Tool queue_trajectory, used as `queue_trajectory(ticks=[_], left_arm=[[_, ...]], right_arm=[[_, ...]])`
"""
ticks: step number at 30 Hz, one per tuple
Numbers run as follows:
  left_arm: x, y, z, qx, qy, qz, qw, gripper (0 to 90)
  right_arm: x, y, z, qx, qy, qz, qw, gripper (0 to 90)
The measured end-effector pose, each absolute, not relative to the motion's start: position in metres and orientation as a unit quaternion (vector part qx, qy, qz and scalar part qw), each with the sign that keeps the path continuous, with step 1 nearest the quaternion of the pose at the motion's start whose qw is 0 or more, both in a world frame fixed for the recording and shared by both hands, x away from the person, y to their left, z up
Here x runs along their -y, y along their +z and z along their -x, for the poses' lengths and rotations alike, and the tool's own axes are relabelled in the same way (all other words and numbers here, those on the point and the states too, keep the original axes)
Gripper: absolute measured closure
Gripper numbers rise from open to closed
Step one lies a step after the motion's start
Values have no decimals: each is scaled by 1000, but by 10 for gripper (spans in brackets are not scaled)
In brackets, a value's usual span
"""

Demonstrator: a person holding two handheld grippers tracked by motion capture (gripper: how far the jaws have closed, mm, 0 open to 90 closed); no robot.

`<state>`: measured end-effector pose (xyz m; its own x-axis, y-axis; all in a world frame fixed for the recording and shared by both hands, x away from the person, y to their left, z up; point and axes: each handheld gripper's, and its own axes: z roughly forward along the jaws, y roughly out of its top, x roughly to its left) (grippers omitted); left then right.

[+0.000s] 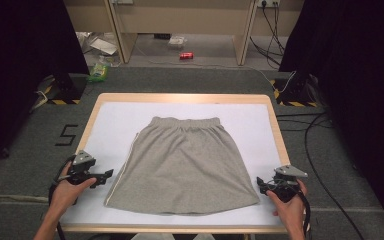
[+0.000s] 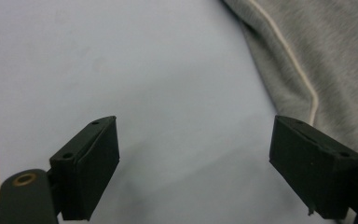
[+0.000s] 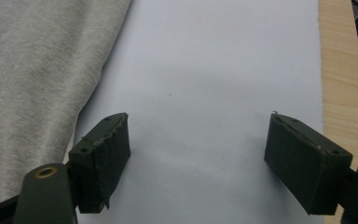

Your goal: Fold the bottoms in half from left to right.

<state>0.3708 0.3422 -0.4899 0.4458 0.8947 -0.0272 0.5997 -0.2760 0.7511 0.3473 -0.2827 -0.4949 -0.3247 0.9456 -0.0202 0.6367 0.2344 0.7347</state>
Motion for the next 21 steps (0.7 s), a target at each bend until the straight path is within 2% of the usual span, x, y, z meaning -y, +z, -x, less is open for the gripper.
queue_trajectory(ticks=[12,17,21], left_arm=[[-314,-460,-413,-470,194,-769,388,174],[-306,-458,-430,-469,189,-770,389,217],[-300,-457,-444,-463,181,-775,391,218]], right_arm=[[283,-495,-347,-748,321,-529,240,226],[283,-495,-347,-748,322,-530,239,226],[283,-495,-347,-748,321,-530,239,226]])
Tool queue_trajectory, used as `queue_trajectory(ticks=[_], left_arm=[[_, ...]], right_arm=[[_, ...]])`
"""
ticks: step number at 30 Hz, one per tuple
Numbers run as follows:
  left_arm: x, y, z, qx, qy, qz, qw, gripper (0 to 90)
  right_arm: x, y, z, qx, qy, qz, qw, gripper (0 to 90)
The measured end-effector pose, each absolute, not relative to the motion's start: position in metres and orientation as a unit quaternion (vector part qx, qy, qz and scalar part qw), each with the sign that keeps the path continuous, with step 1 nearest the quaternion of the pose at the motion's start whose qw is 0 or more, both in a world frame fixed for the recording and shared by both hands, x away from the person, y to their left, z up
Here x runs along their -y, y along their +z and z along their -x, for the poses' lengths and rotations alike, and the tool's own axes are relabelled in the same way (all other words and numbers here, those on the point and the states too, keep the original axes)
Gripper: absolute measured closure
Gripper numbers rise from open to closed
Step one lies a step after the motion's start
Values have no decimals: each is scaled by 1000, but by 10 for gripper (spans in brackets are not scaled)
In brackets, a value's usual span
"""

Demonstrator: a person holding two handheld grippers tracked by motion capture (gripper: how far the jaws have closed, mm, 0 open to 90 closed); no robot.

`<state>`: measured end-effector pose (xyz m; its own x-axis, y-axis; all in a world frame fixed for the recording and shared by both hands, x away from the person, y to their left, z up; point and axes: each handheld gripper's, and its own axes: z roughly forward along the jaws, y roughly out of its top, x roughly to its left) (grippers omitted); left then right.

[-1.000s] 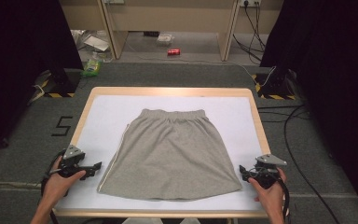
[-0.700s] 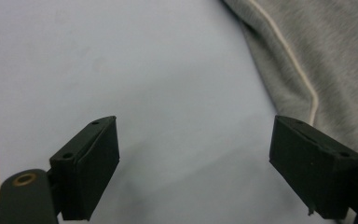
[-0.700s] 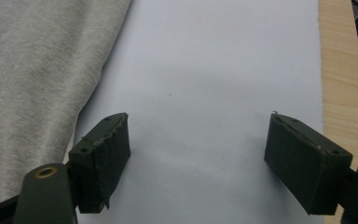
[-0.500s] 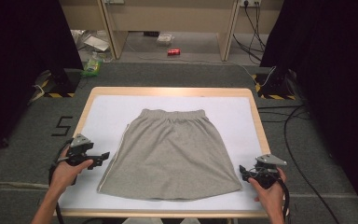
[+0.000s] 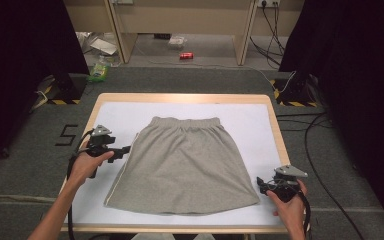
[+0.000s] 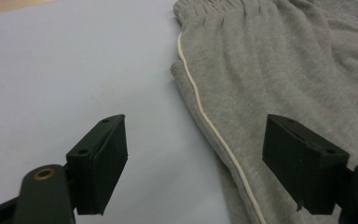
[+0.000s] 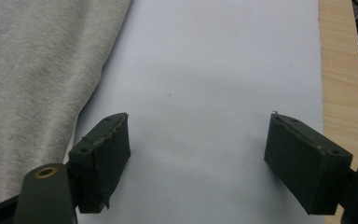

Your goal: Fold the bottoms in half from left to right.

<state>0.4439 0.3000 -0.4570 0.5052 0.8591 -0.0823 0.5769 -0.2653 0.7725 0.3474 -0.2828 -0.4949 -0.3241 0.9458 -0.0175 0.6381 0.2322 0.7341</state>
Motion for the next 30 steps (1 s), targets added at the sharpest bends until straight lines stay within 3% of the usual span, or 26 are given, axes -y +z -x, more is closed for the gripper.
queue_trajectory(ticks=[30], left_arm=[[-251,-463,-549,-471,141,-774,399,410]], right_arm=[[283,-495,-347,-747,322,-530,240,225]])
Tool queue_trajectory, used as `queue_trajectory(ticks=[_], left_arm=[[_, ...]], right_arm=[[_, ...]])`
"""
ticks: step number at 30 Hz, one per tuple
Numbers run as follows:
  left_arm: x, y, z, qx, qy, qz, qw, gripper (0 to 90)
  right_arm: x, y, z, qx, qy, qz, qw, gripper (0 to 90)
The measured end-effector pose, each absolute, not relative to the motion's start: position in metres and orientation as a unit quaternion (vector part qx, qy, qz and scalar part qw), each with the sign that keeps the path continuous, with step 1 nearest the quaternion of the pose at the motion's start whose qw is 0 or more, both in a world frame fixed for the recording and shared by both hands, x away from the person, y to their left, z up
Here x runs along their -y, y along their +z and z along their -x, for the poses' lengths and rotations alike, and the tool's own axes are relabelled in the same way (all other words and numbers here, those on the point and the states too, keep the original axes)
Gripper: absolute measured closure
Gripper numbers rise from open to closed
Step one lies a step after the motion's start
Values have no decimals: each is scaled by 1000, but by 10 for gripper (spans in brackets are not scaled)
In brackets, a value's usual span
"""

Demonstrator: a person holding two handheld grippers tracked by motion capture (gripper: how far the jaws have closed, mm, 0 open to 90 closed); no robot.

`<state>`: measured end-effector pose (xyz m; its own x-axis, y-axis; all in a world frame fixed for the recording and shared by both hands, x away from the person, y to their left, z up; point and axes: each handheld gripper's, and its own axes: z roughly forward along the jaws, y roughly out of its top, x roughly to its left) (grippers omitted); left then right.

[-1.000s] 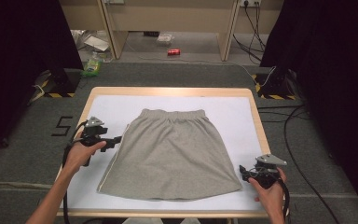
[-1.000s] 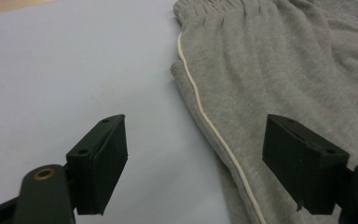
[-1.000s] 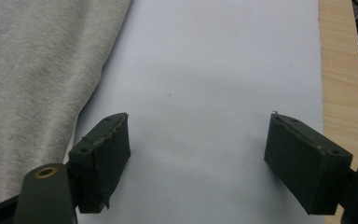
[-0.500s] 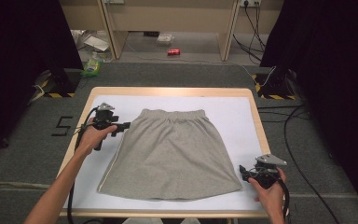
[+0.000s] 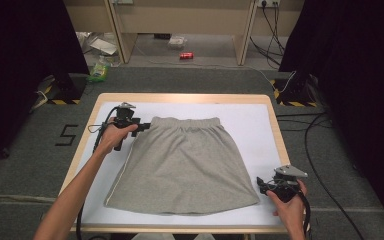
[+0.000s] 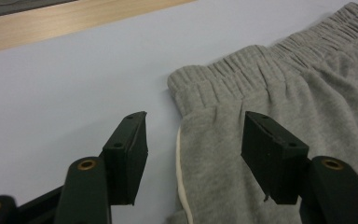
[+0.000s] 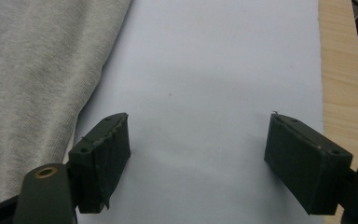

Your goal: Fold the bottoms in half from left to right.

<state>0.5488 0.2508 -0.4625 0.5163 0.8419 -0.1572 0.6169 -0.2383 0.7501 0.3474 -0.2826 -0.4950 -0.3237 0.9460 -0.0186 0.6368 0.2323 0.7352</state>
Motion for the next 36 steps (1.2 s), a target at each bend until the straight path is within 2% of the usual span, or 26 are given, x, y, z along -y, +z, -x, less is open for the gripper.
queue_trajectory(ticks=[13,24,28,32,36], left_arm=[[-234,-475,-577,-488,126,-773,385,475],[-221,-485,-584,-487,133,-789,349,498],[-216,-482,-586,-485,128,-795,341,551],[-217,-483,-587,-485,111,-794,350,670],[-214,-482,-586,-479,121,-797,348,735]], right_arm=[[283,-495,-347,-747,321,-530,240,226],[283,-495,-347,-747,321,-530,240,225],[283,-495,-347,-747,321,-530,240,225],[283,-495,-347,-747,321,-529,240,225],[282,-495,-347,-748,321,-529,241,227]])
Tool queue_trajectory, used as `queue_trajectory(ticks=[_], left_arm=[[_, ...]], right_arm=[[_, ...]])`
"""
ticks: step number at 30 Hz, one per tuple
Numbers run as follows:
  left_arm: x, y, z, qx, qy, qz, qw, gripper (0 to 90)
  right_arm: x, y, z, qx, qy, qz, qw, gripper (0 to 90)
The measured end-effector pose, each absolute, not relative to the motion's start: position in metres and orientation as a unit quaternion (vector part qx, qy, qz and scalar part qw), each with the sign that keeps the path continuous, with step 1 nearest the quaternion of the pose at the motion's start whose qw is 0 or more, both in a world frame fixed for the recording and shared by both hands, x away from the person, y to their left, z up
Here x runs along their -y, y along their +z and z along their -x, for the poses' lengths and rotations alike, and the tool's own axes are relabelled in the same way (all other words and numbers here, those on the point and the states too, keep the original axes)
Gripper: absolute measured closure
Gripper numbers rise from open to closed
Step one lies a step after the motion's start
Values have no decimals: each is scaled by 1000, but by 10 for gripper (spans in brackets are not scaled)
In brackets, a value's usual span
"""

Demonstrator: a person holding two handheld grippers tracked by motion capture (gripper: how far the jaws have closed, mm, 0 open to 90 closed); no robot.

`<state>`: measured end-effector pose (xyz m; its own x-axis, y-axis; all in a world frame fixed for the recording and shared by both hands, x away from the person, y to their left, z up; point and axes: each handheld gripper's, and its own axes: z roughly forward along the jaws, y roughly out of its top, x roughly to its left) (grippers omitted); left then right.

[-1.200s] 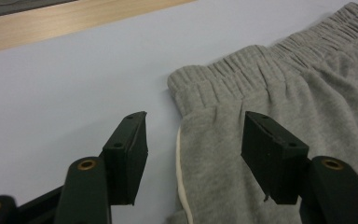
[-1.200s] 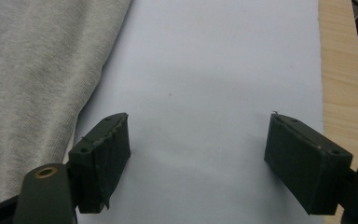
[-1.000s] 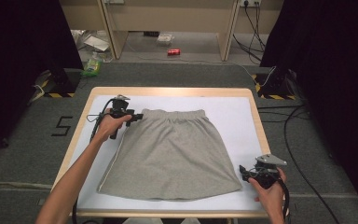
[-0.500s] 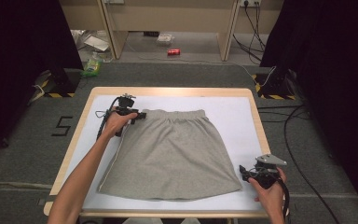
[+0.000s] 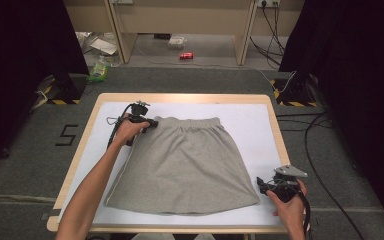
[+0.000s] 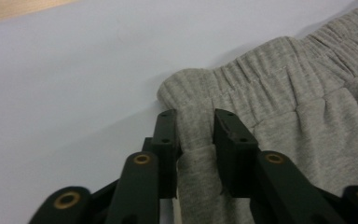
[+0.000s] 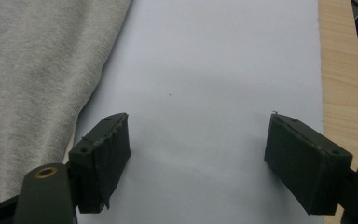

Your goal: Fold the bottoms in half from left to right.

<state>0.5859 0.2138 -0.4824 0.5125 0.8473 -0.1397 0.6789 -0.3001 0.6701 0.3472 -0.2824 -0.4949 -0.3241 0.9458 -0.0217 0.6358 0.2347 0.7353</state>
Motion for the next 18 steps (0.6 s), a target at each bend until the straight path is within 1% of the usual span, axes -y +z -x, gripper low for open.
queue_trajectory(ticks=[3,8,12,13,14,18], left_arm=[[-211,-482,-586,-476,129,-800,342,778],[-212,-482,-586,-473,128,-801,343,782],[-212,-483,-586,-477,126,-799,345,782],[-212,-483,-586,-476,127,-799,345,782],[-212,-483,-586,-475,128,-800,344,782],[-212,-483,-586,-476,125,-800,344,782]], right_arm=[[280,-493,-345,-744,323,-528,250,235],[270,-482,-339,-739,344,-516,264,237],[240,-468,-332,-747,376,-483,259,248],[221,-464,-330,-756,387,-465,249,251],[221,-464,-330,-756,387,-465,249,251],[184,-461,-328,-771,410,-434,222,258]])
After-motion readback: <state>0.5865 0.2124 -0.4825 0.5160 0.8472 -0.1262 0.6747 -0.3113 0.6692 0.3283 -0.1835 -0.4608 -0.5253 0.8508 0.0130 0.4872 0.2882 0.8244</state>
